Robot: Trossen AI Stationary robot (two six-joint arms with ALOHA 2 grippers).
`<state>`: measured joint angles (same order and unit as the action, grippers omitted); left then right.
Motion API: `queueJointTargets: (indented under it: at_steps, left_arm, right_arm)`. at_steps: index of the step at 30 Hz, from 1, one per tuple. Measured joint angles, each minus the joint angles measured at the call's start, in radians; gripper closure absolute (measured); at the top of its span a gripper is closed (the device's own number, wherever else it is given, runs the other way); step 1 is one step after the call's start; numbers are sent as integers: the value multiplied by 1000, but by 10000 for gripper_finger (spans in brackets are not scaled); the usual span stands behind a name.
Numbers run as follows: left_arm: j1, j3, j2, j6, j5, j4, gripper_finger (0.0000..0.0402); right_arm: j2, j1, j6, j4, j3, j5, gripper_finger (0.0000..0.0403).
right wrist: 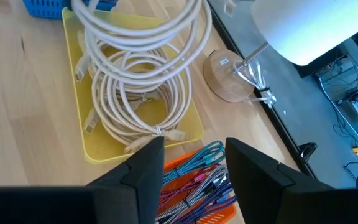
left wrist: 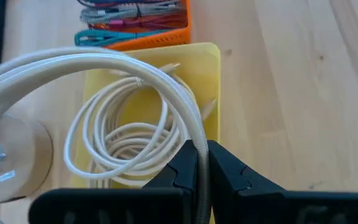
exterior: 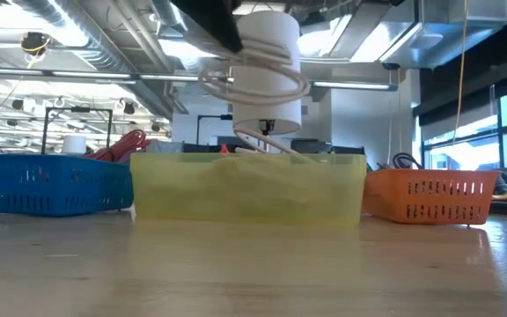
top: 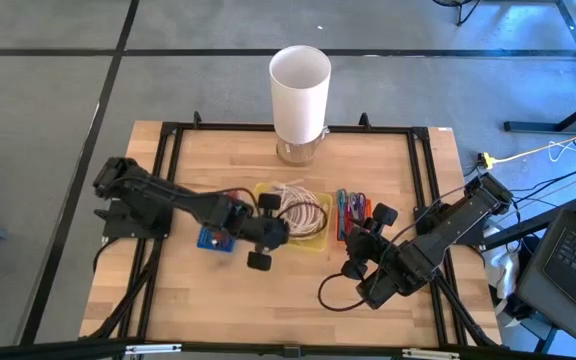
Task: Pick & Place USB Port
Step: Put the light brown HDMI cable into the yellow bin
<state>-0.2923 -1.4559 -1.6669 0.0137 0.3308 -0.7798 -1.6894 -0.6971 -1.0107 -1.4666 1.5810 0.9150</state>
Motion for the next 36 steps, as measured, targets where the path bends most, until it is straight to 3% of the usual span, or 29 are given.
queueJointTargets:
  at_steps: [14, 27, 36]
  left_arm:
    - [136, 147, 2, 13, -173, 77, 390]
    - [198, 431, 4, 91, -320, 386, 390]
    - [219, 527, 4, 81, -358, 574, 386]
  right_arm:
    - [0, 0, -2, -1, 0, -26, 231]
    - [0, 0, 0, -10, 0, -28, 231]
    - [0, 0, 1, -12, 0, -26, 231]
